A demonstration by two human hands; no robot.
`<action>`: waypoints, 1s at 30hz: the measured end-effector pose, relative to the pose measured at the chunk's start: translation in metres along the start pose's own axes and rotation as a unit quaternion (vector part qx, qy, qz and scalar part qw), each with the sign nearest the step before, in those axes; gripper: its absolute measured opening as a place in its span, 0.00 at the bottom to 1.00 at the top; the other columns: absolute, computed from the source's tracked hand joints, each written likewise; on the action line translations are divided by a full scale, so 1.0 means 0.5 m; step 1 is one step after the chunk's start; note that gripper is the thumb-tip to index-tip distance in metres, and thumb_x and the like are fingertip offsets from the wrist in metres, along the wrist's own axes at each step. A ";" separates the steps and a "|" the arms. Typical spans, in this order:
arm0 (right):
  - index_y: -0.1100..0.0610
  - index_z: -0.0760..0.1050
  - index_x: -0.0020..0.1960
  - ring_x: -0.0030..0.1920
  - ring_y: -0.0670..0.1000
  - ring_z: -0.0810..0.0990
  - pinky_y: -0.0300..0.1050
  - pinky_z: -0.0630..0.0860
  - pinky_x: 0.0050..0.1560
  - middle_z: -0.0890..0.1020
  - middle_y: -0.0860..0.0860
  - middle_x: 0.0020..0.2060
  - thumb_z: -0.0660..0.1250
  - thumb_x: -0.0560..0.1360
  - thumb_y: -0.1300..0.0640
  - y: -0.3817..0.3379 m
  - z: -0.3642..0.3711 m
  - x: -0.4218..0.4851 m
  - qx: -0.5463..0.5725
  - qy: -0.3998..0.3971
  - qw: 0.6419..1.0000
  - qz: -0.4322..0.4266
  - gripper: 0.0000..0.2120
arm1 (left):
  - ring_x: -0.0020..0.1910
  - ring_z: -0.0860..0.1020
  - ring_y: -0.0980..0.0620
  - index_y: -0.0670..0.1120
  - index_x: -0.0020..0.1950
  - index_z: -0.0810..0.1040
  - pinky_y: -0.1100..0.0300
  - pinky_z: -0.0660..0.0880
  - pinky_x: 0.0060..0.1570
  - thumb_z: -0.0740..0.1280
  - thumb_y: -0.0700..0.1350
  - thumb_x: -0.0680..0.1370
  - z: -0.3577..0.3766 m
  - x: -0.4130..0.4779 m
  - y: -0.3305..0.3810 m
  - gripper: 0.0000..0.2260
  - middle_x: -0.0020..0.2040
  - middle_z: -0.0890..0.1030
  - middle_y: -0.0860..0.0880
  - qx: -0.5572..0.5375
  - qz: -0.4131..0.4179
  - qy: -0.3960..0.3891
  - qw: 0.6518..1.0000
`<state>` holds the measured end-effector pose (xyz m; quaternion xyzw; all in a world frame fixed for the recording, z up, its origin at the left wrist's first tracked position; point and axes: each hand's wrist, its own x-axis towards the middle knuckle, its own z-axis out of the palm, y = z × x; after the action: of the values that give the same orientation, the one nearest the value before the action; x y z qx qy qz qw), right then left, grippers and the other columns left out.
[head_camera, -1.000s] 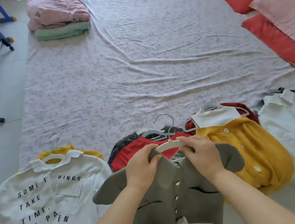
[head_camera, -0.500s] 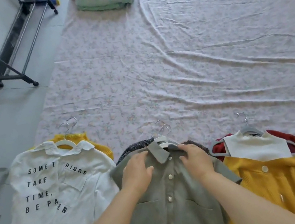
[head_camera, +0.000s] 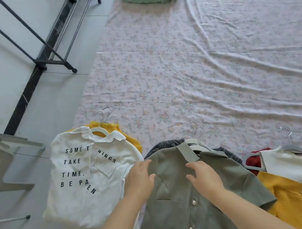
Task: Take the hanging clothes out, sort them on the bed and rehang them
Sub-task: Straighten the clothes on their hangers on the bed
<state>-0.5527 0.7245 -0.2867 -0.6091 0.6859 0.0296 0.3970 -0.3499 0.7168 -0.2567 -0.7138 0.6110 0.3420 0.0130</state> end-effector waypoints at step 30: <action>0.53 0.66 0.69 0.64 0.52 0.71 0.47 0.68 0.60 0.71 0.51 0.65 0.60 0.77 0.56 -0.619 0.342 0.395 -0.054 0.030 0.998 -0.007 0.20 | 0.68 0.62 0.57 0.54 0.71 0.62 0.63 0.58 0.65 0.59 0.48 0.78 -0.254 0.221 -0.636 0.20 0.70 0.63 0.57 -0.031 0.046 -0.007 0.998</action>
<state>-0.1884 0.5744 -0.3813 -0.6348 0.6907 0.0453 0.3432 -0.0072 0.6466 -0.3420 -0.6823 0.6327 0.3659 -0.0203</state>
